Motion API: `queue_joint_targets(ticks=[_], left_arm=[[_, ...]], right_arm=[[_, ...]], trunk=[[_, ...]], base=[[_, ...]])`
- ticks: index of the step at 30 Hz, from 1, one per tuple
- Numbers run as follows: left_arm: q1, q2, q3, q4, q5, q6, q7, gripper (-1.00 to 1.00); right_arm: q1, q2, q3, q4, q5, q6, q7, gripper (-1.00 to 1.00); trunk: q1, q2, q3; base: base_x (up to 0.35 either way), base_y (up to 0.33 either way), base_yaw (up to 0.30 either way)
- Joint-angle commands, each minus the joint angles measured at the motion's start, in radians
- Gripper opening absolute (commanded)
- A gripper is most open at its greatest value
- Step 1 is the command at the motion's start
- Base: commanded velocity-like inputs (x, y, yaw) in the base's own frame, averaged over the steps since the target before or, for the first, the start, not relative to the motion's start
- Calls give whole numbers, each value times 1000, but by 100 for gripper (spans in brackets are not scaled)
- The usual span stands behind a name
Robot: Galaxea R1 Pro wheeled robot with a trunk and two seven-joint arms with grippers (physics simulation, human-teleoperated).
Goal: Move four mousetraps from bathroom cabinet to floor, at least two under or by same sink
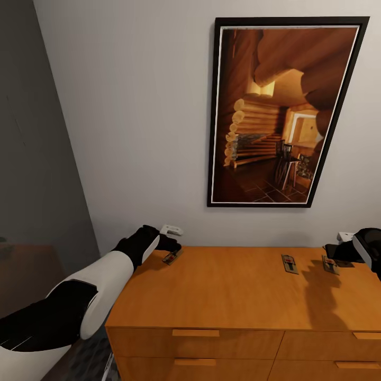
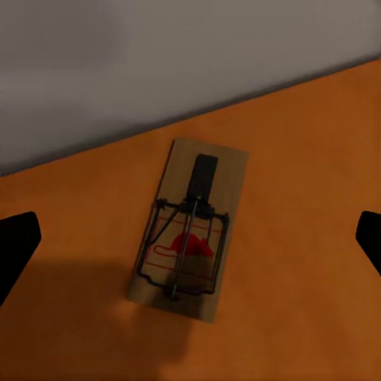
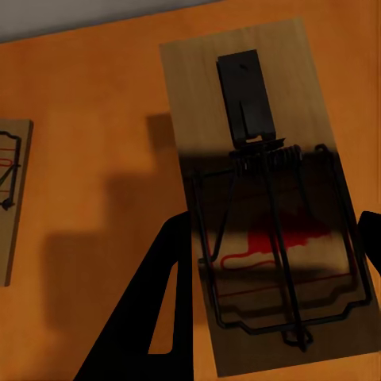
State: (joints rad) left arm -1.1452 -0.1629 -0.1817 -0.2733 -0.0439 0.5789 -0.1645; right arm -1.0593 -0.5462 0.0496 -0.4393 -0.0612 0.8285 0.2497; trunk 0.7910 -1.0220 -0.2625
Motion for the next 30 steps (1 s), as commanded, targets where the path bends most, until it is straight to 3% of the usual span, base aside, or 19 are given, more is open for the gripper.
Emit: queue_joint_targets(ticks=[1,16,30], left_arm=[[-1,0,-2,-1,-5,4,-5,100],[-1,-1,-2,-1,-5,4,-4,100],[-1,1,-2,-1,-5,4,-4,100]], right_arm=[[-1,-2,5,-1,-8,4,0,-100],[-1,-4,5,-1,-7,4,0,-100],[-1,-8,5,-1,-8,3,0,-100]], trunk=[[0,-1,-1],[0,-1,-1],[54,-99,-45]], base=[[0,0,0],[0,0,0],[0,0,0]])
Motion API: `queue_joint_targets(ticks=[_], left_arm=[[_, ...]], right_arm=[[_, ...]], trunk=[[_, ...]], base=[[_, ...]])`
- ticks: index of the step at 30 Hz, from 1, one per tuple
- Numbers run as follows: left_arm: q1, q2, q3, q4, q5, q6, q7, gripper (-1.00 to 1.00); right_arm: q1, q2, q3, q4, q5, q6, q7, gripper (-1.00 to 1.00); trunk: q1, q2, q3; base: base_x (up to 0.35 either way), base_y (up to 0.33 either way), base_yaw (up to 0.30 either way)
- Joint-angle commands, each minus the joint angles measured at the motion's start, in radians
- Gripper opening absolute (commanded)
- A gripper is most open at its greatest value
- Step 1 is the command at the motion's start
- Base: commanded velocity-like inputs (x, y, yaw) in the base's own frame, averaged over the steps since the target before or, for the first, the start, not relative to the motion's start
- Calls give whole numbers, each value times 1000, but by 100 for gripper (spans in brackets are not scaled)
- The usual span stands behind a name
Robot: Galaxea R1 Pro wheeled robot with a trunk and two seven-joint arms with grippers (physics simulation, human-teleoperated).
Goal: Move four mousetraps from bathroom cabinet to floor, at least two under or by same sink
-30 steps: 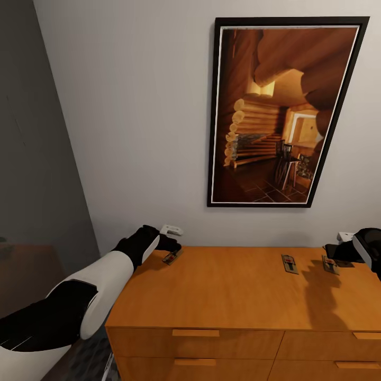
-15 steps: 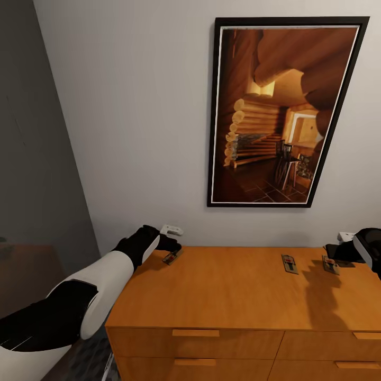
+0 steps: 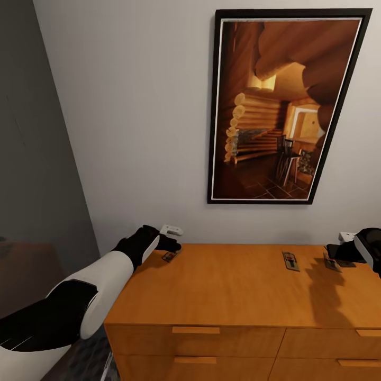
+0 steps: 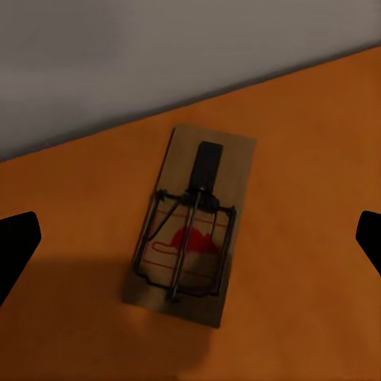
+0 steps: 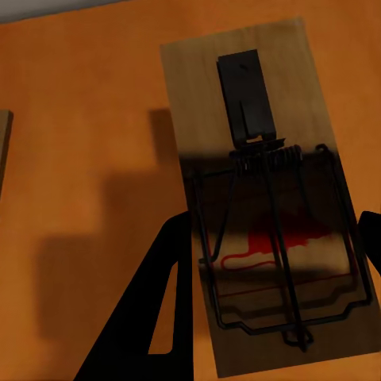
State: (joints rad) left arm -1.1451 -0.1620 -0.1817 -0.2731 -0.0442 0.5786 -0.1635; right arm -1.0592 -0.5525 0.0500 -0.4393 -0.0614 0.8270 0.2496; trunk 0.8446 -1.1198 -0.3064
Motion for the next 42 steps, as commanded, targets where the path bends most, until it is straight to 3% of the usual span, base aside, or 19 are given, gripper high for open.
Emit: queue_joint_targets(ticks=[1,10,21,30,38,42], left_arm=[[-1,0,-2,-2,-5,4,-5,100],[-1,0,-2,-2,-5,3,-4,100],[-1,0,-2,-2,-5,3,-5,100],[-1,2,-2,-2,-5,3,-5,100],[-1,2,-2,-3,-5,3,-5,100],[-1,3,-2,-3,-5,3,-5,100]], right_arm=[[-1,-1,5,-1,-8,4,0,-100],[-1,-1,5,-1,-8,4,0,-100],[-1,-6,4,-1,-7,4,0,-100],[-1,-18,4,-1,-7,4,0,-100],[-1,-22,4,-1,-6,3,0,-100],[-1,-23,4,-1,-6,3,0,-100]], trunk=[[0,-1,-1],[0,-1,-1],[42,-78,-36],[42,-78,-36],[73,-134,-61],[73,-134,-61]], base=[[0,0,0],[0,0,0],[0,0,0],[0,0,0],[0,0,0],[0,0,0]])
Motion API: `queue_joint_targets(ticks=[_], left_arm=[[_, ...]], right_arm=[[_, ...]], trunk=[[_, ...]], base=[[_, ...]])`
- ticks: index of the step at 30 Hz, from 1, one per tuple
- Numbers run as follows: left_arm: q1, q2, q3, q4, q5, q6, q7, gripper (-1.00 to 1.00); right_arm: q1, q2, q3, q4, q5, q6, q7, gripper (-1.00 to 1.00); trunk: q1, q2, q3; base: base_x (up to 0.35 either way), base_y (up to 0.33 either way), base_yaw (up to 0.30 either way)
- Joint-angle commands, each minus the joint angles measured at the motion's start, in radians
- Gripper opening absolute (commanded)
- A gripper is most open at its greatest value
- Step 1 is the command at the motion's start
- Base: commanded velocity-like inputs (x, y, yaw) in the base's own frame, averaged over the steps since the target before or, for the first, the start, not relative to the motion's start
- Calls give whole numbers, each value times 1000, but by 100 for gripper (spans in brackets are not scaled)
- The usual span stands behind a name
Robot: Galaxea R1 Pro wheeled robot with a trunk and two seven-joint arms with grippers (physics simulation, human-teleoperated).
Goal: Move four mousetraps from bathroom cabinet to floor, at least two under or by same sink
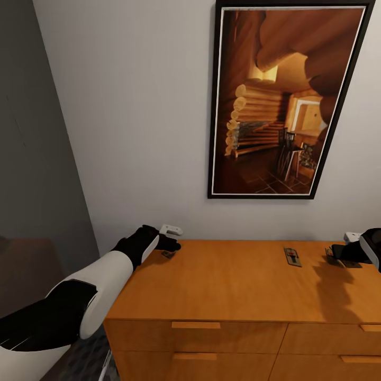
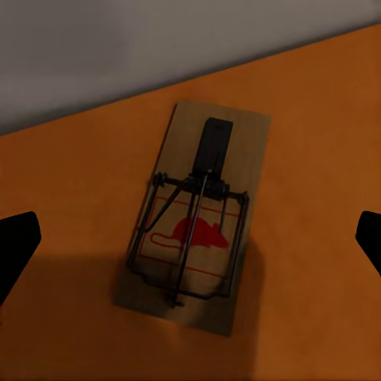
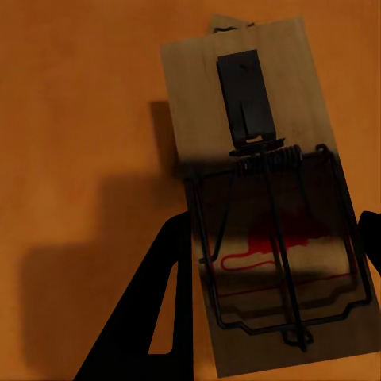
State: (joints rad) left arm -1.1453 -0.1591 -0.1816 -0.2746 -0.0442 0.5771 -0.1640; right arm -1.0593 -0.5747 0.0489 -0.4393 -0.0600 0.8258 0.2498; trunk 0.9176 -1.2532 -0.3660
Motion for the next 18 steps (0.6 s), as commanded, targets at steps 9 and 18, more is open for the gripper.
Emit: queue_joint_targets(ticks=[9,18], left_arm=[[-1,2,-2,0,-5,3,-5,100],[-1,3,-2,0,-5,1,-5,100]], right_arm=[[-1,-2,5,-1,-8,4,0,-100],[-1,-2,5,-1,-8,1,0,-100]], trunk=[[0,-1,-1],[23,-43,-20]], base=[[0,0,0],[0,0,0]])
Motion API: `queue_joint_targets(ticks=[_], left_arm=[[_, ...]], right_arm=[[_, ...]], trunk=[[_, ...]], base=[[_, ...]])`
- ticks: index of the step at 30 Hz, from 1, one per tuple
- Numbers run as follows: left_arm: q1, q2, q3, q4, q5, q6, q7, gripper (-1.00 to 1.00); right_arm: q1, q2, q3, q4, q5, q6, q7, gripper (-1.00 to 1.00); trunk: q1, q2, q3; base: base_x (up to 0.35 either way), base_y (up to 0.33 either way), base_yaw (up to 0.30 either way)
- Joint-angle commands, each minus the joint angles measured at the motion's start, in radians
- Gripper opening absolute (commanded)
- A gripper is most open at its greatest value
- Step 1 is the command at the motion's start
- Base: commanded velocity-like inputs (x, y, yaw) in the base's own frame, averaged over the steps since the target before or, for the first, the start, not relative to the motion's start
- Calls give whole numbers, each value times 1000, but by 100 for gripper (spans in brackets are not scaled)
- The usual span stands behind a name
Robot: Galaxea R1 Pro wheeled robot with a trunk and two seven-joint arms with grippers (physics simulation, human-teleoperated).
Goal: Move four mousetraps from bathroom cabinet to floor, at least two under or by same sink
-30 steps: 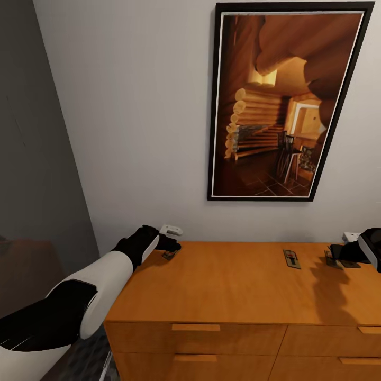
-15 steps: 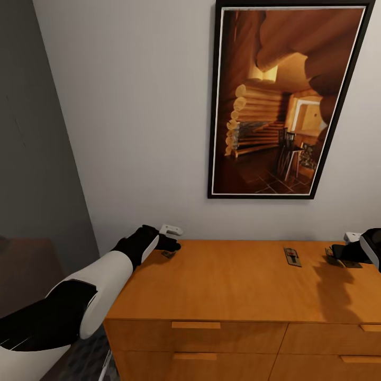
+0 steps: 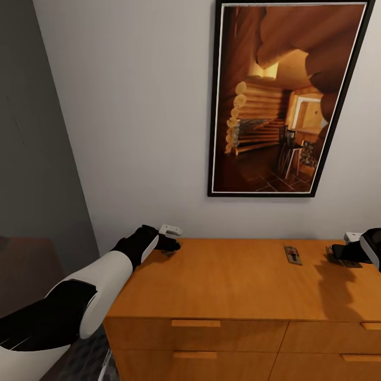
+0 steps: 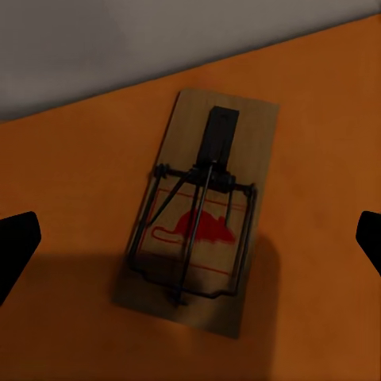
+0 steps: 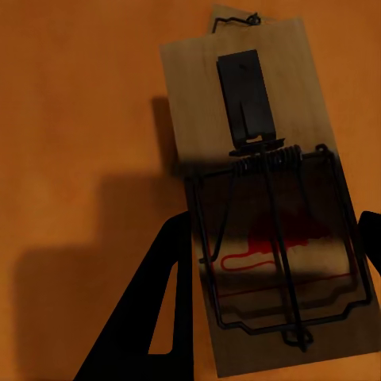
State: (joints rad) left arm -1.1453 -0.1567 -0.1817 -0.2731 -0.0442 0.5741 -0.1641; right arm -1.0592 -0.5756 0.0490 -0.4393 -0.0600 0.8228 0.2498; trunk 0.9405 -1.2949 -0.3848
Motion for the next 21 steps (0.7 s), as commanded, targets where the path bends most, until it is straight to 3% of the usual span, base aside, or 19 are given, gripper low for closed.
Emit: queue_joint_targets(ticks=[1,21], left_arm=[[-1,0,-2,-2,-5,4,-5,100],[-1,0,-2,-2,-5,1,-5,100]], right_arm=[[-1,-1,5,-1,-7,4,0,-100],[-1,-7,5,-2,-7,4,0,-100]], trunk=[[4,-8,-4],[8,-15,-8]], base=[[0,0,0],[0,0,0]])
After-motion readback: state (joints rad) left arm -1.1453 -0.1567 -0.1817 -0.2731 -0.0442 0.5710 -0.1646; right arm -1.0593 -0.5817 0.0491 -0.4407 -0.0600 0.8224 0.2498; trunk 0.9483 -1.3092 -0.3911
